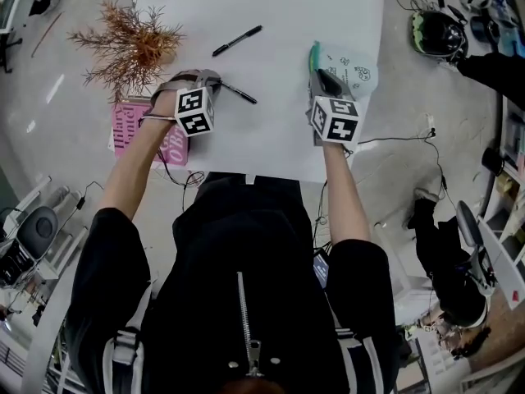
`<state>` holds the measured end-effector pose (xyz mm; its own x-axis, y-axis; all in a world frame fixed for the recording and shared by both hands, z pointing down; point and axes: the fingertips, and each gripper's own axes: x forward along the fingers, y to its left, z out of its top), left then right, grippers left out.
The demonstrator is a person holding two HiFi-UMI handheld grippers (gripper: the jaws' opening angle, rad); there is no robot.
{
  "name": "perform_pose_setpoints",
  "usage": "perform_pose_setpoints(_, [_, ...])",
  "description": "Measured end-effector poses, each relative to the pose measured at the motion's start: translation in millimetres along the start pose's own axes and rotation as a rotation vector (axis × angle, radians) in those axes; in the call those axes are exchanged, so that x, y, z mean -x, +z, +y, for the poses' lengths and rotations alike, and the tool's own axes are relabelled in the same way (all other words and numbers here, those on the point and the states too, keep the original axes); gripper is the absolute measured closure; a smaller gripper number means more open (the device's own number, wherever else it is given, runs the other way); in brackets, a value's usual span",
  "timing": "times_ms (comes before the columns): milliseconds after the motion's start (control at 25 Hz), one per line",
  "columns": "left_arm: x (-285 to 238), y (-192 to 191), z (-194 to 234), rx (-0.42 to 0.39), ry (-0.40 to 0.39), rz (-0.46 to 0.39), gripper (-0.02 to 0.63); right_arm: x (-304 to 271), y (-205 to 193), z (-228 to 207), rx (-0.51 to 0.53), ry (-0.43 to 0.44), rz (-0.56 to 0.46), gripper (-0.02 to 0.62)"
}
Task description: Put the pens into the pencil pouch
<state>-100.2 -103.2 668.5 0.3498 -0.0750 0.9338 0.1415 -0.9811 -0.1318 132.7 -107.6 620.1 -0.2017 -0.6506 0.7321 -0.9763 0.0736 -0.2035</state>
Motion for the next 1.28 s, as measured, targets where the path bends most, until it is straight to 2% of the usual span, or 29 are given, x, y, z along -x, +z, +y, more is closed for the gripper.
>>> perform_pose_setpoints(160, [-1,0,-1,-0.004,0.010,-0.007,0.534,4,-1,0,0.004,0.010,-0.004,0.548])
perform_pose_setpoints(240, [-3,-1,2,0.009,0.010,-0.005,0.474,4,0,1,0.009,0.011,-0.006,0.548])
perform_pose_setpoints(360, [-7,-4,1,0.041,-0.025,0.006,0.472,4,0,1,0.009,0.012,-0.009,0.548])
perform_pose_setpoints(400, [-7,-5,0,0.051,-0.040,0.005,0.476,4,-1,1,0.008,0.012,-0.010,0.548])
perform_pose_setpoints(480, [-8,-5,-5,0.052,-0.063,0.001,0.535,4,-1,1,0.006,0.012,-0.011,0.548])
perform_pose_setpoints(520, [-7,-4,-7,0.045,-0.065,0.000,0.543,4,0,1,0.006,0.011,-0.013,0.548])
perform_pose_setpoints(720, [-5,-2,-6,0.038,-0.036,-0.018,0.557,5,1,1,0.004,0.013,-0.019,0.548])
perform_pose_setpoints(960, [6,7,1,0.072,0.004,-0.056,0.558,11,4,0,0.005,0.014,-0.031,0.548])
perform_pose_setpoints(1280, [30,34,13,0.163,0.043,-0.159,0.560,21,8,-2,-0.005,0.019,-0.052,0.549])
